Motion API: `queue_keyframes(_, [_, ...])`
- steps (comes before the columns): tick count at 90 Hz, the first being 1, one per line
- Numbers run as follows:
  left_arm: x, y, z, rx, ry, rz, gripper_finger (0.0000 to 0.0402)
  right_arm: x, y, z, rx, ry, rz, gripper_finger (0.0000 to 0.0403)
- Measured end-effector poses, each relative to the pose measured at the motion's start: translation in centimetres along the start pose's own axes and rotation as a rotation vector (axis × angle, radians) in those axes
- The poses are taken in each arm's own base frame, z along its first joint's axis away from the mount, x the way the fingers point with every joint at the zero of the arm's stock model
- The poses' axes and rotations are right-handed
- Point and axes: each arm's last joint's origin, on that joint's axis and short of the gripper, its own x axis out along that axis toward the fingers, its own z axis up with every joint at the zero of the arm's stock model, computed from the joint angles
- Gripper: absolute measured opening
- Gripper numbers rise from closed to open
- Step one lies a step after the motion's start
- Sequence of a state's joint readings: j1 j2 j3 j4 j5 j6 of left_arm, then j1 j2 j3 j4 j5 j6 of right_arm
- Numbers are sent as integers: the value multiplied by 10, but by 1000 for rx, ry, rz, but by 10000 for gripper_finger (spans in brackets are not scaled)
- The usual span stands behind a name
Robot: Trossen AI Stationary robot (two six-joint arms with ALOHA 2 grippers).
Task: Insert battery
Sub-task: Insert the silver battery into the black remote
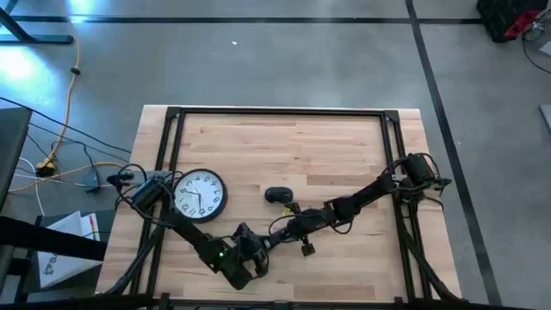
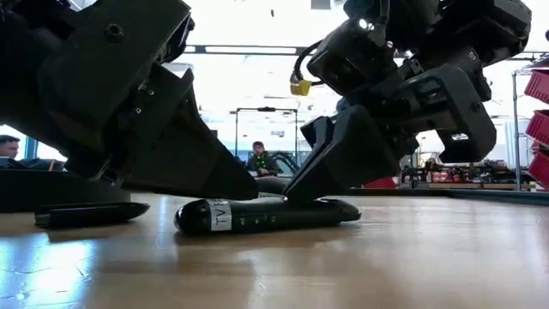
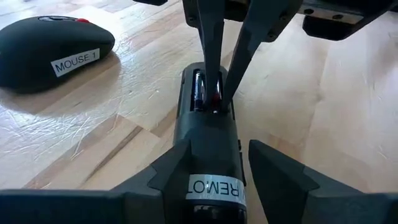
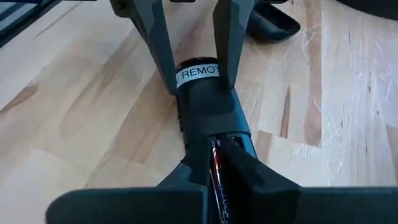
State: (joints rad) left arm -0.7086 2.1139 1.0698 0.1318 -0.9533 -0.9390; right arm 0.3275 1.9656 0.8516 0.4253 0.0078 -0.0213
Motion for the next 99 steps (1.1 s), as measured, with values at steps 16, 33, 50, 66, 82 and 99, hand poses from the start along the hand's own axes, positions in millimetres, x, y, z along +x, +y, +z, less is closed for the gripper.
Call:
queue_keyframes(16, [0, 0, 0, 0, 0, 0, 146, 0, 0, -1, 39, 10, -3, 0])
queue_keyframes(33, [0, 0, 0, 3, 1, 2, 146, 0, 0, -1, 85, 12, -9, 0])
queue_keyframes(50, [0, 0, 0, 3, 0, 3, 146, -2, 0, 1, 94, -5, -11, 0])
queue_keyframes(66, [0, 1, 0, 7, 2, 5, 146, -9, -3, 3, 208, 26, -19, 0])
queue_keyframes(82, [0, 1, -1, 22, 6, 10, 146, -15, 2, 8, 225, 19, -84, 0])
queue_keyframes(99, [0, 2, -1, 49, 5, 16, 146, -30, 9, 24, 152, -69, -167, 0])
